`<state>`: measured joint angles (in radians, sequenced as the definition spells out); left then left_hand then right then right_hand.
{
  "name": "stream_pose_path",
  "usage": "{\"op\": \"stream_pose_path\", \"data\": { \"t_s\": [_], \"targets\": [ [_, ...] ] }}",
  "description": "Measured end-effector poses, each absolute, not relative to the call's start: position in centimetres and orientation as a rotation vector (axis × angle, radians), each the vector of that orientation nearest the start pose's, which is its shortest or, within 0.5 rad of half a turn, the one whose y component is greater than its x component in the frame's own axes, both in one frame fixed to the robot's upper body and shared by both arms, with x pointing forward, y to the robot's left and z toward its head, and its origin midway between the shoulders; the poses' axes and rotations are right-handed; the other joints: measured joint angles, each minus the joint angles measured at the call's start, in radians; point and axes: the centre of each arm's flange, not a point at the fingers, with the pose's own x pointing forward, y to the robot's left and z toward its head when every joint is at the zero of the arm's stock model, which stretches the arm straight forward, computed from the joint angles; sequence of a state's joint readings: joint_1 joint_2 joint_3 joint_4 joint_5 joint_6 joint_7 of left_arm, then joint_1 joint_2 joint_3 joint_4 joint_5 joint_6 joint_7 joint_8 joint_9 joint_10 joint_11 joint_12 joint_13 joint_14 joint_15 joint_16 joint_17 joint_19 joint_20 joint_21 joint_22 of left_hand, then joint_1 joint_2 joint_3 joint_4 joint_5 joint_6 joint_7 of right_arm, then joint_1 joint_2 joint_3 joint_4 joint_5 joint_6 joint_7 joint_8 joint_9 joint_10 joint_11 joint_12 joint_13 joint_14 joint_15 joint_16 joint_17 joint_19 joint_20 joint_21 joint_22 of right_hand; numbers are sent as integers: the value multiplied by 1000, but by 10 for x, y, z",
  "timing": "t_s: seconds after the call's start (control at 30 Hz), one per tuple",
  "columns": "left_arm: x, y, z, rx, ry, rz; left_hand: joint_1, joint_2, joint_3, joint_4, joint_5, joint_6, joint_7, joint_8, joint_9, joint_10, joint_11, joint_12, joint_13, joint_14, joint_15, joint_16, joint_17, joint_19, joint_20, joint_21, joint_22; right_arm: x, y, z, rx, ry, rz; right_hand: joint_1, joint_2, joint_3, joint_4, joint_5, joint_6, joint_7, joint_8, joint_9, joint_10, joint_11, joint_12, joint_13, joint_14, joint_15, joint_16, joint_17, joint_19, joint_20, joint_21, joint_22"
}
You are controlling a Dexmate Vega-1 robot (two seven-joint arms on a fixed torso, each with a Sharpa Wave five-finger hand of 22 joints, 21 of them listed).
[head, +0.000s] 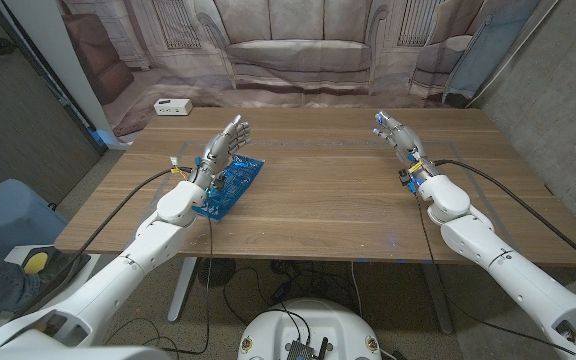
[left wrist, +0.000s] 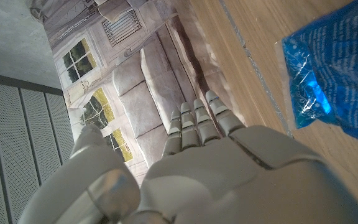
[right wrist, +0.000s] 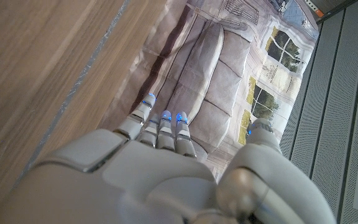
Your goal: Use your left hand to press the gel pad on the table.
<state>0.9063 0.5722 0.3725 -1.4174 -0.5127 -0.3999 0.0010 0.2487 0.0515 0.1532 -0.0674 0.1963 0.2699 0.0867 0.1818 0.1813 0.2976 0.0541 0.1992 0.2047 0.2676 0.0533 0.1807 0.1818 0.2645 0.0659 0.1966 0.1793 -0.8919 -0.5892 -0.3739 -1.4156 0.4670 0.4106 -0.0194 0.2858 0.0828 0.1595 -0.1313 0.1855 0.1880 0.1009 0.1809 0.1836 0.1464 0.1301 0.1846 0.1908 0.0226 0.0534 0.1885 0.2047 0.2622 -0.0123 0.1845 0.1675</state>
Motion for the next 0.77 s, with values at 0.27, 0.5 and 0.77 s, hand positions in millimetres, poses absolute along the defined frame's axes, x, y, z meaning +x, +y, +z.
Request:
{"op": "stream_pose_path", "data": {
  "t_s": [0.27,0.5,0.77],
  "targets": [
    [611,279,-18,119,-760,-205,0,0,0,0,0,9,-1,0,0,4,-4,5,0,4,-4,0,0,0,0,0,0,619,-287,-14,-139,-752,224,-4,-4,0,0,0,-23,-23,0,0,-11,-11,0,0,17,-5,13,0,12,0,5,0],
    [608,278,-17,119,-767,-210,0,0,0,0,0,11,-3,0,0,4,-4,5,0,4,-4,5,0,0,0,0,0,618,-286,-13,-124,-760,245,-4,-4,-3,3,0,-22,-23,0,0,-2,-13,4,0,22,-11,13,0,21,2,5,0],
    [604,279,-12,139,-791,-188,0,0,0,0,0,11,-3,0,0,8,0,5,0,4,-4,5,0,0,0,0,0,627,-289,-23,-99,-733,239,-8,-8,-5,5,0,-22,-22,0,0,2,-8,8,0,28,-5,13,0,21,2,5,0]
  ]
}}
